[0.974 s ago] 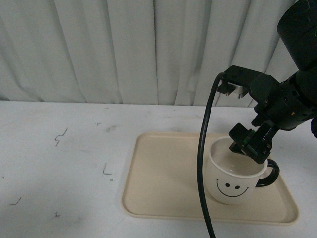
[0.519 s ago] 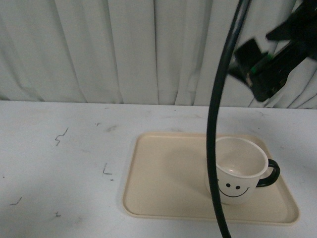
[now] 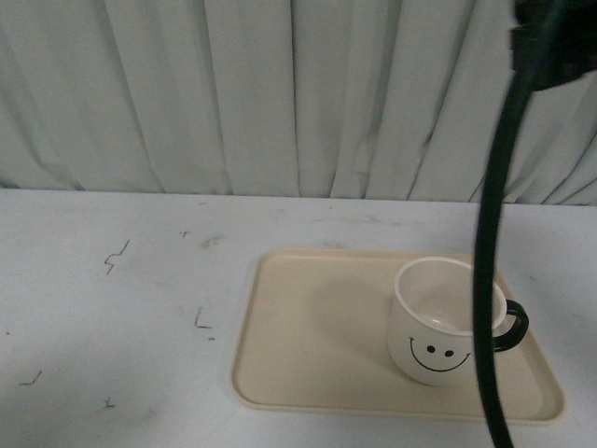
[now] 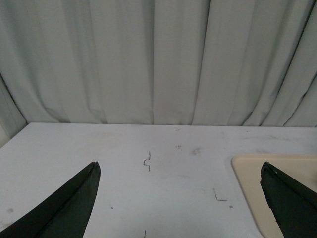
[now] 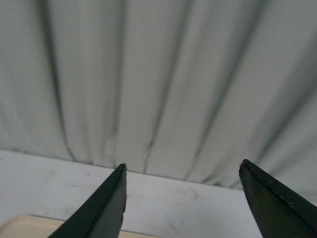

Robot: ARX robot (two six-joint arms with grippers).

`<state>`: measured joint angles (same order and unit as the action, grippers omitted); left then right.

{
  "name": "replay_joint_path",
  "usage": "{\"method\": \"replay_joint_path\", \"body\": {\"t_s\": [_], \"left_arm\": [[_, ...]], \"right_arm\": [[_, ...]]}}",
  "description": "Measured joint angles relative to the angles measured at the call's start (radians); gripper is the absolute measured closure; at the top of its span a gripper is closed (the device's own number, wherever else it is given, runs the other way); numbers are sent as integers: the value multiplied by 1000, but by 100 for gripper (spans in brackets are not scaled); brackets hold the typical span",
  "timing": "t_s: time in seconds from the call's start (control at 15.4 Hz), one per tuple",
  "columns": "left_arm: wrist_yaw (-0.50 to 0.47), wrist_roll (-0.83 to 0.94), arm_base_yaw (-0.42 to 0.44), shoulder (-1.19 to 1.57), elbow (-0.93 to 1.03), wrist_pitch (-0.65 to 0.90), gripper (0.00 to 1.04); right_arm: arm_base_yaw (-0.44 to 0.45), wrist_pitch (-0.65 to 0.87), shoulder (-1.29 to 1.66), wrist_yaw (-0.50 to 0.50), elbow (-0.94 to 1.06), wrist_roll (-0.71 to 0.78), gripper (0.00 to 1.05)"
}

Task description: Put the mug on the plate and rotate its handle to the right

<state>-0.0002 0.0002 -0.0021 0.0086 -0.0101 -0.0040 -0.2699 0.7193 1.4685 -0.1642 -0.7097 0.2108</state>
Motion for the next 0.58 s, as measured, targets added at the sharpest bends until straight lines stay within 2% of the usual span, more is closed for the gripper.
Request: {"method": "replay_joint_path", "body": {"t_s": [0.06,0.13,0.39,0.58], "left_arm": [[0,0,0,0,0,0,7],[0,0,0,0,0,0,7],[0,0,0,0,0,0,7],[0,0,0,0,0,0,7]], "right_arm": [[31,74,-43,-51,92,-84,40],[66,119,-97,-51,170,-140,53],[127,151,-272,27,397,-193,102],[169,135,-406,60,506,-196,103]]}}
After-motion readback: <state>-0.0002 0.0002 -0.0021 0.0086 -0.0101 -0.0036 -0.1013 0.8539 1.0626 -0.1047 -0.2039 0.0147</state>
